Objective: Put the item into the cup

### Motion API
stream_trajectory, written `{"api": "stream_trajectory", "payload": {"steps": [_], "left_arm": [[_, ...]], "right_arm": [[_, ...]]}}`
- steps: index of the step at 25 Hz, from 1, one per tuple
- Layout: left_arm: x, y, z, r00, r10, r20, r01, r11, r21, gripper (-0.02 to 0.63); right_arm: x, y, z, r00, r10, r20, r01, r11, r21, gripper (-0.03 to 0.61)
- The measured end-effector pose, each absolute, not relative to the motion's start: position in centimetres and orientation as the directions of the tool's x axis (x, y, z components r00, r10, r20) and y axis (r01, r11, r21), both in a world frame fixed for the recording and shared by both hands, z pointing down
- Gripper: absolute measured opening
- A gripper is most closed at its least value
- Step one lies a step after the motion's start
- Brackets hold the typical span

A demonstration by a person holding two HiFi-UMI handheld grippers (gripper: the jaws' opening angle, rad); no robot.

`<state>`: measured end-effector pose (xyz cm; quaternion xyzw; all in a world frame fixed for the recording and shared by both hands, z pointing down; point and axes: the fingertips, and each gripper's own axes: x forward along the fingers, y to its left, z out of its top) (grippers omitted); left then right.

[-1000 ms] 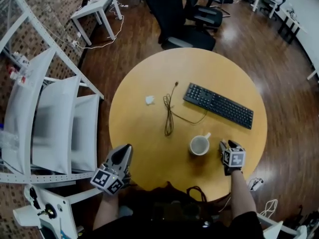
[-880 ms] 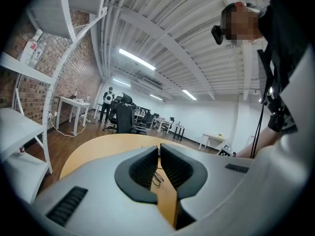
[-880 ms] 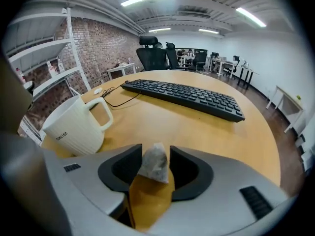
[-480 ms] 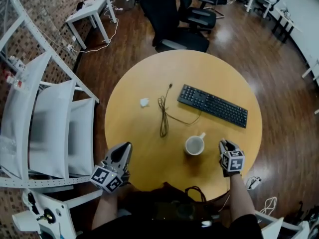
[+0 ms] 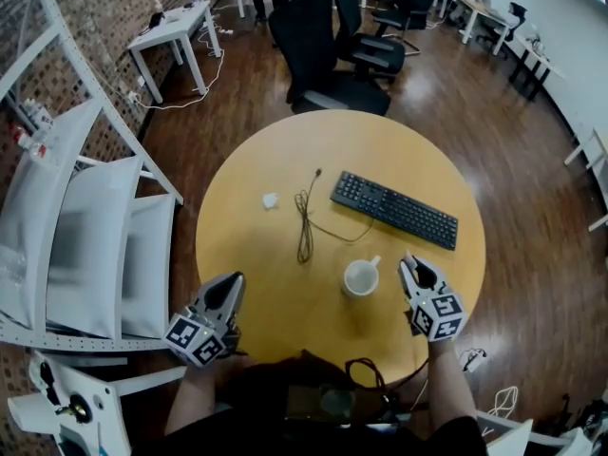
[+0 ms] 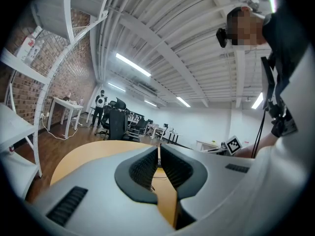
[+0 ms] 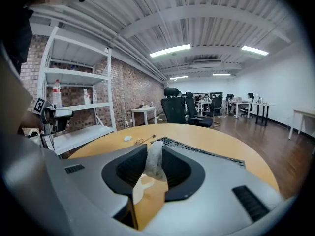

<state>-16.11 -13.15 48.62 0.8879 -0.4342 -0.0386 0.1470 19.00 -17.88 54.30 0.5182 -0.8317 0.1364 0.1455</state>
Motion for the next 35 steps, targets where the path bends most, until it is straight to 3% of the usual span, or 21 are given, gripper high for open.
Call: {"api": "stream_trajectory", "payload": {"steps": [6,14,17,22,29,35], "left_arm": [[-17.9,-11.4,48.5,0.582,-0.811,0.05,-0.785,-0.545,0.295,0.017],[-19.7,-9.5,48.8,0.539,-0.841,0.047,-0.809,-0.502,0.305,0.017],[-20.6,-9.1,48.8,0.525,-0.85,0.045,-0.818,-0.489,0.305,0.017],[-21.0,-8.9,49.0,0.526,-0.849,0.05,-0.818,-0.489,0.303,0.017],[-20.3,-10.5,48.3,0.558,-0.829,0.03,-0.799,-0.528,0.288,0.017],[-17.7,-12.8,47.2,0.629,-0.777,0.011,-0.756,-0.608,0.243,0.017]], "right_arm": [[14.7,-17.2,53.1,-0.523,-0.785,0.333,-0.845,0.529,-0.081,0.101],[10.9,-16.8,54.5,-0.584,-0.729,0.357,-0.796,0.601,-0.073,0.103],[10.7,-17.0,55.7,-0.588,-0.719,0.37,-0.795,0.597,-0.103,0.16],[12.2,-17.0,55.7,-0.551,-0.753,0.359,-0.826,0.555,-0.101,0.16],[17.9,-15.8,53.2,-0.45,-0.857,0.252,-0.893,0.427,-0.143,0.16],[23.5,-13.6,52.1,-0.343,-0.907,0.245,-0.939,0.335,-0.075,0.16]]}}
